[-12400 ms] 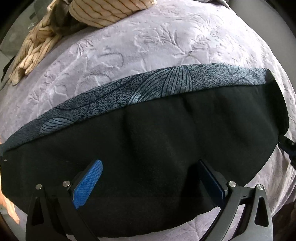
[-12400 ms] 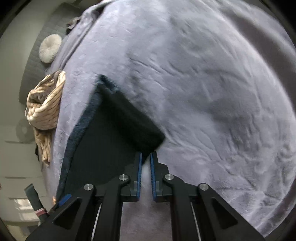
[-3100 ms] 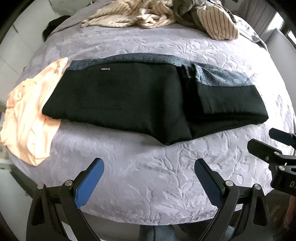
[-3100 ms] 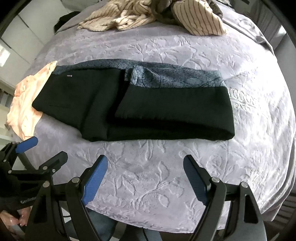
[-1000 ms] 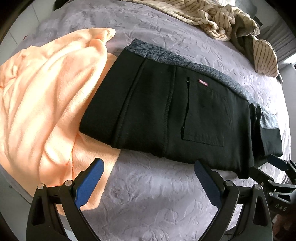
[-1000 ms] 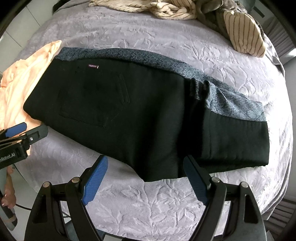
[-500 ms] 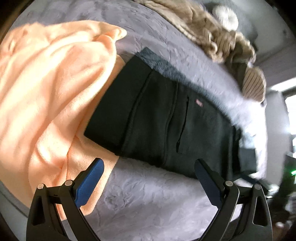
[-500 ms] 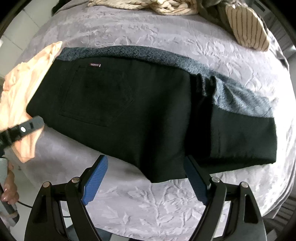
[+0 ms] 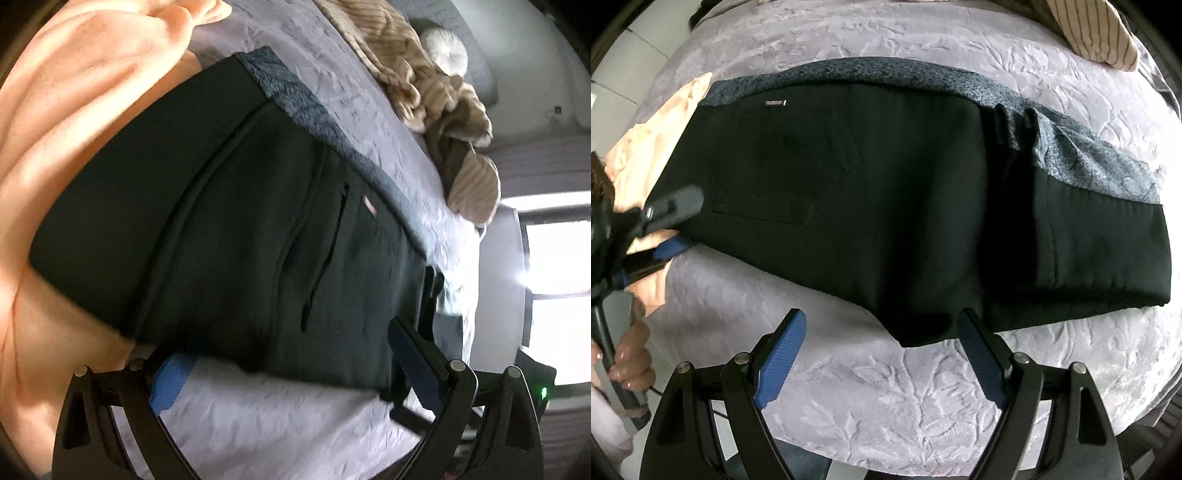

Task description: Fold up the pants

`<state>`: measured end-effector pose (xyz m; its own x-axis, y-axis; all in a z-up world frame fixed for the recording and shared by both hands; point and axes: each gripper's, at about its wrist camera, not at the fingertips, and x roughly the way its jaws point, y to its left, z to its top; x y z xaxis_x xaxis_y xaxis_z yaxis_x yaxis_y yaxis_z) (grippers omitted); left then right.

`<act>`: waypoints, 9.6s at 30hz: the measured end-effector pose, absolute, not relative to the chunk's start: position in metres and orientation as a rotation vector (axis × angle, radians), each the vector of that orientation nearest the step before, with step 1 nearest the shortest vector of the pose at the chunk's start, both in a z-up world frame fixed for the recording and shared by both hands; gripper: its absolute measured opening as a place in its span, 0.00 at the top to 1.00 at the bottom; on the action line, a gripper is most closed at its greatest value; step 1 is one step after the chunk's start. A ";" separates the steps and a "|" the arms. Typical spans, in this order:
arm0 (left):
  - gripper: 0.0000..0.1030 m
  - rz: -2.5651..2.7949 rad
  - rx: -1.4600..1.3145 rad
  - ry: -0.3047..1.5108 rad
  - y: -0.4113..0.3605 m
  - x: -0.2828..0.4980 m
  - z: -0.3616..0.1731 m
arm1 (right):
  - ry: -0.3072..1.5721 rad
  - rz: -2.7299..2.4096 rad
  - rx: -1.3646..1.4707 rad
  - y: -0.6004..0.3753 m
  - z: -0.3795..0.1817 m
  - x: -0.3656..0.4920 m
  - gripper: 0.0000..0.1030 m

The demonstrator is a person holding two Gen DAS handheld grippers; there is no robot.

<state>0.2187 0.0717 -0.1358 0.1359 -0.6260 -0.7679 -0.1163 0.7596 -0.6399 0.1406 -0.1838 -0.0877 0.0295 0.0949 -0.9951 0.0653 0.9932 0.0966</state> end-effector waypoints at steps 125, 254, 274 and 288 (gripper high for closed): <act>0.01 -0.286 0.135 1.427 -0.213 0.175 -0.060 | 1.372 -0.030 0.510 -0.512 -0.061 0.131 0.36; 0.38 -0.495 -0.211 1.403 -0.040 0.151 -0.063 | 1.328 0.380 1.116 -0.380 -0.087 0.065 0.57; 0.21 -0.440 -0.148 1.438 -0.022 0.157 -0.116 | 1.400 0.246 0.979 -0.364 -0.135 0.067 0.44; 0.21 -0.277 0.092 1.432 -0.021 0.116 -0.075 | 1.439 0.063 0.689 -0.355 -0.073 0.062 0.35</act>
<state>0.1161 -0.0211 -0.0752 0.1126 -0.1332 -0.9847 0.2434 0.9645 -0.1026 0.0618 -0.3554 -0.0731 0.1655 0.4385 -0.8834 0.3596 0.8072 0.4681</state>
